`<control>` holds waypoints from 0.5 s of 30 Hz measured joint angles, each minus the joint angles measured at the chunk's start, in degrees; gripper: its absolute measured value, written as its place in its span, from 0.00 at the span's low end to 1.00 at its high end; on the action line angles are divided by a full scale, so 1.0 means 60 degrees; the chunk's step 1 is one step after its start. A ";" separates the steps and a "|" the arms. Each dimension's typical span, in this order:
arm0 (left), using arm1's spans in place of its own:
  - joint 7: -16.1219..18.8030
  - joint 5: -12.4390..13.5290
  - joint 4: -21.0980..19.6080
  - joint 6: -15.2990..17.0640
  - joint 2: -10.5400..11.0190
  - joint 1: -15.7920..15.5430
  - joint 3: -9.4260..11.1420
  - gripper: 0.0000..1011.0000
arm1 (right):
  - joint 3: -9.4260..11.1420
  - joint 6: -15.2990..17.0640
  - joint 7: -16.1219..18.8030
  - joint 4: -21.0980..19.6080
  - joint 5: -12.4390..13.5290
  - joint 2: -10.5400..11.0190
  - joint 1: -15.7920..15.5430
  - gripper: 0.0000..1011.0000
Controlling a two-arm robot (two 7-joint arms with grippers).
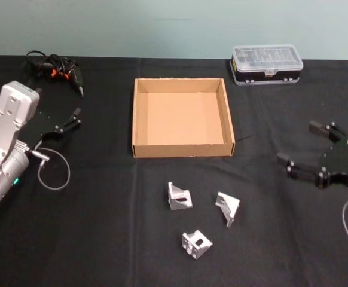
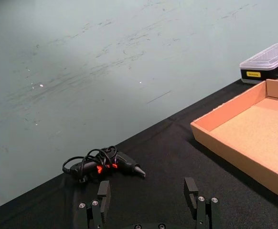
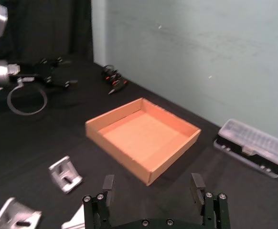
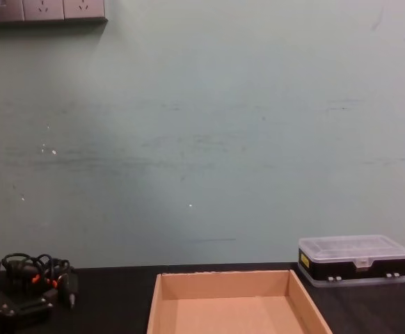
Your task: Use one hand to pick up the angle iron from the table and place it into the box.
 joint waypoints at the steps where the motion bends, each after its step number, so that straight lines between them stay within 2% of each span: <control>1: 0.0000 0.0001 0.0000 0.0000 0.0000 -0.0001 -0.0001 1.00 | 0.0031 0.0049 0.0041 -0.0056 0.0005 0.0043 -0.0067 0.99; 7: 0.0000 0.0000 0.0000 0.0000 0.0000 0.0000 -0.0001 1.00 | 0.0115 0.0468 0.0243 -0.0305 -0.0005 0.0201 -0.0457 0.99; 15: 0.0000 0.0001 0.0000 0.0000 0.0000 0.0000 -0.0001 1.00 | -0.0358 0.1056 0.0563 -0.0462 -0.0203 0.0130 -0.0640 0.99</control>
